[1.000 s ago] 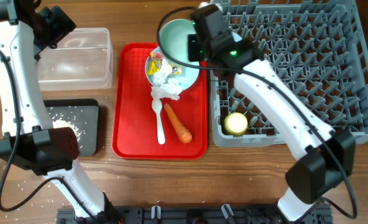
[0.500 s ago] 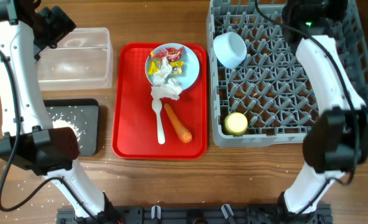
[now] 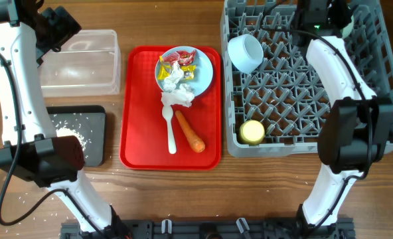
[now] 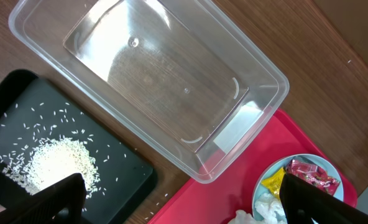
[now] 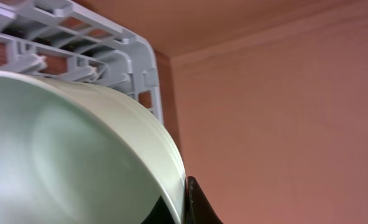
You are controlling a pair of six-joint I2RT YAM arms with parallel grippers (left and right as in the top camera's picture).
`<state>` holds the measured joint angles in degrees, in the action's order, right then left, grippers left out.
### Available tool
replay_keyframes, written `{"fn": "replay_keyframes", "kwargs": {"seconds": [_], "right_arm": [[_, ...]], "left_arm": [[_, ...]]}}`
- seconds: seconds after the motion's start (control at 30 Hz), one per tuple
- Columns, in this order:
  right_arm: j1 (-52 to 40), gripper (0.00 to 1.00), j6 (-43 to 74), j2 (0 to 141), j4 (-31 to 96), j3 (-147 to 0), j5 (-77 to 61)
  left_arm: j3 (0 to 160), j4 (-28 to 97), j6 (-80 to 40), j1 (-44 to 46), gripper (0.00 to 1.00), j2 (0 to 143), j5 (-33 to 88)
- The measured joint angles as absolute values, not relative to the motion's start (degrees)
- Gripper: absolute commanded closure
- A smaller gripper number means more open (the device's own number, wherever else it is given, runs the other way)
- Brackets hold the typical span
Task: Sort waste into correct bins and load items into the dishwasher rack
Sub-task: 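Carry the green bowl into the rack and lower it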
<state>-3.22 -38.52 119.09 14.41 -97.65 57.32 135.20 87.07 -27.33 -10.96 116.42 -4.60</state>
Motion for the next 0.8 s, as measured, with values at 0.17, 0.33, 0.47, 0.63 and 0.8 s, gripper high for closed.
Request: {"fn": "replay_keyframes", "kwargs": {"seconds": [0.17, 0.33, 0.47, 0.63, 0.8], "right_arm": [[-6.90, 0.96, -33.82, 119.24, 15.86, -97.58, 56.99], [-6.92, 0.96, -32.56, 122.48, 14.17, -97.45, 60.25], [-6.92, 0.96, -32.82, 122.61, 12.80, -97.19, 61.91], [-6.98, 0.96, -32.82, 122.72, 13.96, -97.10, 62.02], [-9.26, 0.96, -32.80, 122.72, 17.80, -97.10, 63.53]], "left_arm": [[135.20, 87.07, -27.33, -10.96, 0.00, 116.42, -4.58], [135.20, 87.07, -27.33, -10.96, 0.00, 116.42, -4.58], [135.20, 87.07, -27.33, -10.96, 0.00, 116.42, -4.58], [135.20, 87.05, -27.33, -10.96, 0.00, 116.42, -4.58], [135.20, 87.07, -27.33, -10.96, 0.00, 116.42, -4.56]]}}
